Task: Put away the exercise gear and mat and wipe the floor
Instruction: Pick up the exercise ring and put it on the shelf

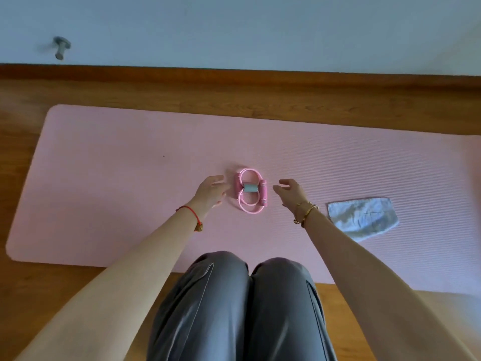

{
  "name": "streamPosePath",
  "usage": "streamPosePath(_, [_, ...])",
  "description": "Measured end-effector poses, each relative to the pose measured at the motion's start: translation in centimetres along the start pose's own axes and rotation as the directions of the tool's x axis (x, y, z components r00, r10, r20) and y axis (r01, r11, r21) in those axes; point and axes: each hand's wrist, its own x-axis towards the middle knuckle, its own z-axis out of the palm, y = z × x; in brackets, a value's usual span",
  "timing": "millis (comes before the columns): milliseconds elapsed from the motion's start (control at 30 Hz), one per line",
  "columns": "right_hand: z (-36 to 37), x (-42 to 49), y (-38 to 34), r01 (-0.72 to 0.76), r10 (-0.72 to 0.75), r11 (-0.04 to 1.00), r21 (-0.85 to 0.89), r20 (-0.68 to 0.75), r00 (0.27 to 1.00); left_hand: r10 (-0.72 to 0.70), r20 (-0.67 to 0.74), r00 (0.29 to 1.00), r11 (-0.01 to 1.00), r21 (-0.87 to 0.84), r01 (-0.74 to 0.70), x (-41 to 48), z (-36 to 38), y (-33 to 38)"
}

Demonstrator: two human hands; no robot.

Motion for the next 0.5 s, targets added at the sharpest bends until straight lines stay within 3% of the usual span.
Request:
streamPosePath(333, [5.1,12.6,6.8,0.194,-0.169,0.929,-0.316,0.104,0.980,0.123,0.201,0.972,0.925,0.332,-0.186,14.1,2.6,-5.4])
streamPosePath(500, [6.8,15.1,8.4,0.232,-0.208,0.915,-0.330,0.106,0.972,0.085,0.288,0.954,0.898,0.392,-0.198,17.8,3.7,-7.6])
